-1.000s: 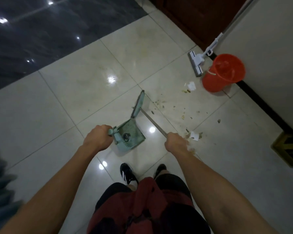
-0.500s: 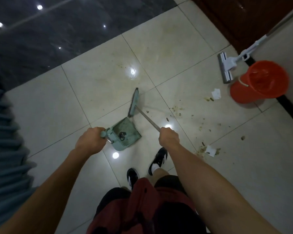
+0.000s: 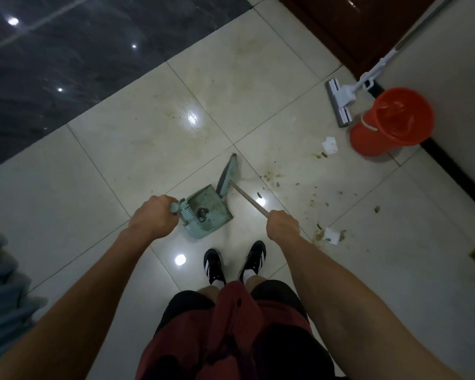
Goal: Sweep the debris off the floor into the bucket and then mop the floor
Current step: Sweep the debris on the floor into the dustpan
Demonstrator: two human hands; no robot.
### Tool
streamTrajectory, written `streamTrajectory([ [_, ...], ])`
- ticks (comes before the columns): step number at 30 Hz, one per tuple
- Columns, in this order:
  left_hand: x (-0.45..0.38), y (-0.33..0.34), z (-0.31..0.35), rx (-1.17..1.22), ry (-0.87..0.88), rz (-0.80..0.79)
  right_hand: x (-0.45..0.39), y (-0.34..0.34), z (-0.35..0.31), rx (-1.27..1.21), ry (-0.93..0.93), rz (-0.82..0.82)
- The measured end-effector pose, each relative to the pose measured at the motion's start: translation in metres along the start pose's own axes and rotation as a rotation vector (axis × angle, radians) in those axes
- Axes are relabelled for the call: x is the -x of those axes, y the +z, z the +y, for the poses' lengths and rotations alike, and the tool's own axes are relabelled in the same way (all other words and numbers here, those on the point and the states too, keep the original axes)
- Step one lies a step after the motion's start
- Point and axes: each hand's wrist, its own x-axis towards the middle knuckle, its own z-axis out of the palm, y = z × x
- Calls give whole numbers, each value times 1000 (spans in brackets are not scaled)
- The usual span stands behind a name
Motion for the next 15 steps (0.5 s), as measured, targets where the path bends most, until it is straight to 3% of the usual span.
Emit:
streamTrajectory([
  [15, 0, 13, 31, -117, 186, -66, 60, 61, 62, -91, 245, 13],
])
